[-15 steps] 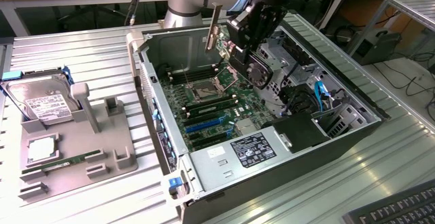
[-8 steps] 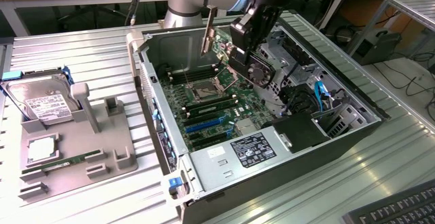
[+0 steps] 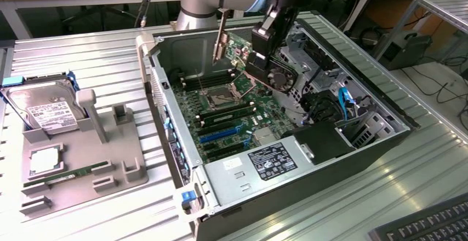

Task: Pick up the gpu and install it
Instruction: 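Insert the gpu into the slot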

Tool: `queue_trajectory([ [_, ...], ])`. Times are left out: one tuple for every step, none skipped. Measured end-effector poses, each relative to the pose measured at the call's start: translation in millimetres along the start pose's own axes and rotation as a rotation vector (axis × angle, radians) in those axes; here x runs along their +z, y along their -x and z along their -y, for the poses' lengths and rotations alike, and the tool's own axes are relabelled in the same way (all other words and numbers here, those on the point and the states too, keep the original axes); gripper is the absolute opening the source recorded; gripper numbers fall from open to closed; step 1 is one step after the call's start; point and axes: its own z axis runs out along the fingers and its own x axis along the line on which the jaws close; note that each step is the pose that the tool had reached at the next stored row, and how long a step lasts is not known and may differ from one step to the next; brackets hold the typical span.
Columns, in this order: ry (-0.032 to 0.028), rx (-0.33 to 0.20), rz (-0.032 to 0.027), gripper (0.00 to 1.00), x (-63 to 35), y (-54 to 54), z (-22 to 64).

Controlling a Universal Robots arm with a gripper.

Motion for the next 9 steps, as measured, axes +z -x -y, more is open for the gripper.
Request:
queue_trajectory([
  [-0.0004,-0.02,-0.0006,0.26,0.1,0.0,0.0],
  [-0.001,-0.044,-0.0015,0.26,0.1,0.0,0.0],
  [-0.0014,-0.063,-0.0022,0.26,0.2,0.0,0.0],
  [-0.0018,-0.081,-0.0029,0.26,0.2,0.0,0.0],
  [-0.0024,-0.11,-0.0038,0.26,0.5,0.1,0.0],
  [-0.0029,-0.13,-0.0045,0.26,0.7,0.0,0.0],
  [-0.0033,-0.149,-0.0052,0.26,0.9,0.0,0.1],
  [-0.0038,-0.167,-0.0059,0.26,1.2,0.1,0.1],
  [-0.0042,-0.187,-0.0066,0.26,1.5,0.1,0.1],
])
